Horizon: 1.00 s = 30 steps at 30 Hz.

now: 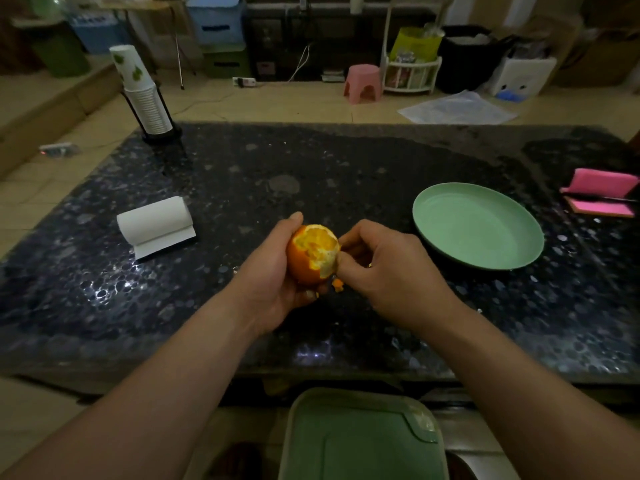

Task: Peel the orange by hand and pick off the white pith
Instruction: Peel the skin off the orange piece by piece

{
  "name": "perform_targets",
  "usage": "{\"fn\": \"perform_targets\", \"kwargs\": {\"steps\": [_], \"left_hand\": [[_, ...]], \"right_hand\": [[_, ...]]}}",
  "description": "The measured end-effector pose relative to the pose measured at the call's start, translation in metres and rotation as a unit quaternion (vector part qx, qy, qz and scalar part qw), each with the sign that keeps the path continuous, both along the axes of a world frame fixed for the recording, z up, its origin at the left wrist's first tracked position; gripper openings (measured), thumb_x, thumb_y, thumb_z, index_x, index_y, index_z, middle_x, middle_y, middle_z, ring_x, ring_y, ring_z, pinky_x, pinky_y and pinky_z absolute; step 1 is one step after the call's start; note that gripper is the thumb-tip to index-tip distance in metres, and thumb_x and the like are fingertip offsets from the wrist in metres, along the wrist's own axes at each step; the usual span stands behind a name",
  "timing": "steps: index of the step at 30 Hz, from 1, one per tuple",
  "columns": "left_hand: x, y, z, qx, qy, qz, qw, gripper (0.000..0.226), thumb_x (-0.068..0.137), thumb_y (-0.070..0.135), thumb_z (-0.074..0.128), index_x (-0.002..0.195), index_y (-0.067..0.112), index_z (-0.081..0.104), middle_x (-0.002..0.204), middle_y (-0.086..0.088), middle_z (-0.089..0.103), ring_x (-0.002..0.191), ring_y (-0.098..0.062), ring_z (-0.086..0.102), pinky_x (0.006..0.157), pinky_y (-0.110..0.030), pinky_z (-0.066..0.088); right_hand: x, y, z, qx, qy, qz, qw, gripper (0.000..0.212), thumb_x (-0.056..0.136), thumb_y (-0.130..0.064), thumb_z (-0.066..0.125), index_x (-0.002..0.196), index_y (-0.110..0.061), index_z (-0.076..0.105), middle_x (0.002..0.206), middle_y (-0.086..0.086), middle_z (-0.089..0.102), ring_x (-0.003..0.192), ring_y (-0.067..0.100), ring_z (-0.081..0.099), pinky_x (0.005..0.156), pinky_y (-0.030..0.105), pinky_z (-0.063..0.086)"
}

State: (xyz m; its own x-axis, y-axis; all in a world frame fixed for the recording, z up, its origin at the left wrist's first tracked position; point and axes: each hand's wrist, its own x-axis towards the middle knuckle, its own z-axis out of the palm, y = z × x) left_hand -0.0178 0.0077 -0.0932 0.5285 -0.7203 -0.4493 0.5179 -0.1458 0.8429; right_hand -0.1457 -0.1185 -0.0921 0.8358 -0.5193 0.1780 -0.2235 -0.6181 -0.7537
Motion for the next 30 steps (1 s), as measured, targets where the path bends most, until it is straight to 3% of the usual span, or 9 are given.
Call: {"fn": "perform_targets", "kwargs": {"steps": [4,8,14,20,23,30], "left_hand": [[-0.01,-0.004,0.001,-0.005,-0.024,0.025,0.999,0.053,0.104,0.058,0.046,0.118,0.012,0.068,0.095,-0.019,0.067,0.059,-0.021,0.059,0.04,-0.024,0.04],[-0.012,-0.005,0.001,-0.011,-0.029,0.046,0.998,0.061,0.104,0.057,0.048,0.127,0.004,0.067,0.092,-0.019,0.065,0.057,-0.022,0.058,0.037,-0.022,0.036],[-0.009,-0.002,0.005,-0.026,-0.029,0.031,0.999,0.057,0.104,0.059,0.045,0.12,0.01,0.068,0.077,-0.013,0.066,0.051,-0.02,0.056,0.036,-0.022,0.035],[-0.013,-0.005,0.004,-0.029,-0.102,0.052,0.993,0.057,0.106,0.057,0.045,0.131,0.009,0.063,0.087,-0.012,0.069,0.056,-0.015,0.059,0.039,-0.025,0.038],[-0.012,-0.004,0.004,-0.031,-0.1,0.051,0.993,0.058,0.105,0.059,0.045,0.13,0.011,0.065,0.089,-0.014,0.072,0.061,-0.019,0.062,0.041,-0.025,0.04],[-0.01,-0.004,0.004,-0.034,-0.096,0.052,0.993,0.059,0.104,0.059,0.048,0.13,0.009,0.065,0.093,-0.015,0.072,0.064,-0.02,0.064,0.044,-0.026,0.043]], "right_hand": [[-0.001,0.005,-0.002,-0.019,-0.034,-0.026,0.999,0.008,0.091,-0.03,0.074,0.092,-0.028,0.067,0.075,-0.011,0.07,0.069,0.006,0.068,0.067,0.042,0.06],[-0.001,0.009,-0.004,0.019,-0.049,-0.046,0.998,0.008,0.09,-0.023,0.074,0.088,-0.026,0.067,0.072,-0.007,0.069,0.066,0.011,0.067,0.063,0.043,0.059],[-0.003,0.007,0.0,0.076,-0.051,-0.028,0.995,0.003,0.099,-0.028,0.07,0.097,-0.029,0.071,0.078,-0.015,0.072,0.072,0.0,0.068,0.058,0.012,0.048],[-0.001,0.008,0.001,0.049,-0.035,-0.042,0.997,0.007,0.095,-0.021,0.069,0.092,-0.027,0.068,0.07,-0.008,0.068,0.056,0.004,0.061,0.05,0.022,0.048],[-0.003,0.008,0.004,0.07,-0.046,-0.044,0.996,0.01,0.097,-0.016,0.068,0.094,-0.026,0.069,0.072,-0.003,0.071,0.06,0.004,0.065,0.052,0.021,0.05],[-0.007,0.006,0.006,0.055,-0.025,-0.015,0.998,0.001,0.1,-0.031,0.068,0.101,-0.031,0.069,0.079,-0.008,0.074,0.07,0.007,0.07,0.063,0.033,0.06]]}}
